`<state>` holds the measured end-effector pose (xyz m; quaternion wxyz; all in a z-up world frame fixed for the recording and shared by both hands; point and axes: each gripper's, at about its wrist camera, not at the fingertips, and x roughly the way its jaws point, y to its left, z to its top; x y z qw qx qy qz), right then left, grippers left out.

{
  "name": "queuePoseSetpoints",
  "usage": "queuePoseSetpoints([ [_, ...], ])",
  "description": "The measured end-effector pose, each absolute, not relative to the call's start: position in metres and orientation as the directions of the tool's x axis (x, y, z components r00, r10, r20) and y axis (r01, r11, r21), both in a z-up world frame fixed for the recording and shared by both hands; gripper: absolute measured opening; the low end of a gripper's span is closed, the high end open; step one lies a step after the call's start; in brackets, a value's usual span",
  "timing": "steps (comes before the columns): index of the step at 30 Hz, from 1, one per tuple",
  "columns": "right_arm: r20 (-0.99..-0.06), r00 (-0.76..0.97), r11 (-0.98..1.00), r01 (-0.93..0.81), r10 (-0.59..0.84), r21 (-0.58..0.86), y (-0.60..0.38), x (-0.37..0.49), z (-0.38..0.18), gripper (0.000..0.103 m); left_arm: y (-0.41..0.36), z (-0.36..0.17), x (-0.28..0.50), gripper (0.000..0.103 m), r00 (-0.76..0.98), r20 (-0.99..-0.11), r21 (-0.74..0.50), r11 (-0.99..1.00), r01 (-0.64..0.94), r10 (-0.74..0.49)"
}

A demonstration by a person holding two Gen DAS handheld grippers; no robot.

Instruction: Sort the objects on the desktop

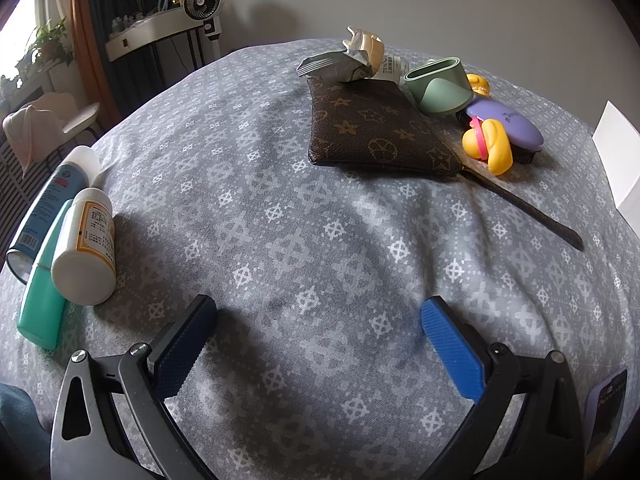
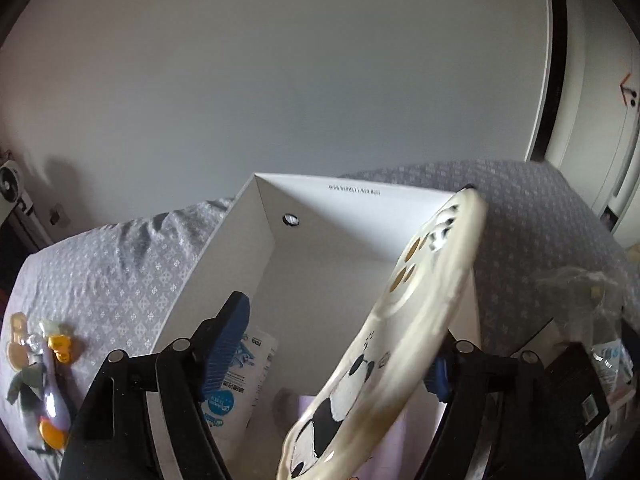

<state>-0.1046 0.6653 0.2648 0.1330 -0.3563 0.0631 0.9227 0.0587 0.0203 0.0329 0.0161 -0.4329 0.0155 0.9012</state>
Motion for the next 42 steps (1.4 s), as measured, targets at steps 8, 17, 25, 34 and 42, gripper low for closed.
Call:
queuePoseSetpoints([
  [8,-0.545,-0.838,-0.997,-0.066,0.032,0.043,0.620,-0.063,0.313,0.091,0.020,0.033,0.059,0.103,-0.625,-0.781,0.014,-0.999,-0.042,0.015],
  [17,-0.615,-0.719,-0.884,0.462,-0.322,-0.077,0.477,0.011,0.259,0.103,0.020,0.033,0.059,0.103,-0.625,-0.781,0.014,-0.999,-0.043,0.016],
  [25,-0.787,-0.576,-0.923,0.385,-0.223,-0.021,0.468,-0.005,0.138,0.103,0.020,0.035,0.058,0.103,-0.611,-0.792,0.018,-0.999,-0.033,0.006],
  [34,-0.824,-0.541,-0.942,0.333,-0.167,-0.028,0.484,-0.009,0.099,0.103,0.090,0.082,0.022,0.103,-0.639,-0.739,-0.070,-0.968,-0.239,0.211],
  [42,-0.812,-0.554,-0.943,0.334,-0.185,-0.013,0.485,-0.008,0.102,0.103,0.146,0.052,-0.046,0.102,-0.600,-0.781,0.029,-0.950,-0.312,0.174],
])
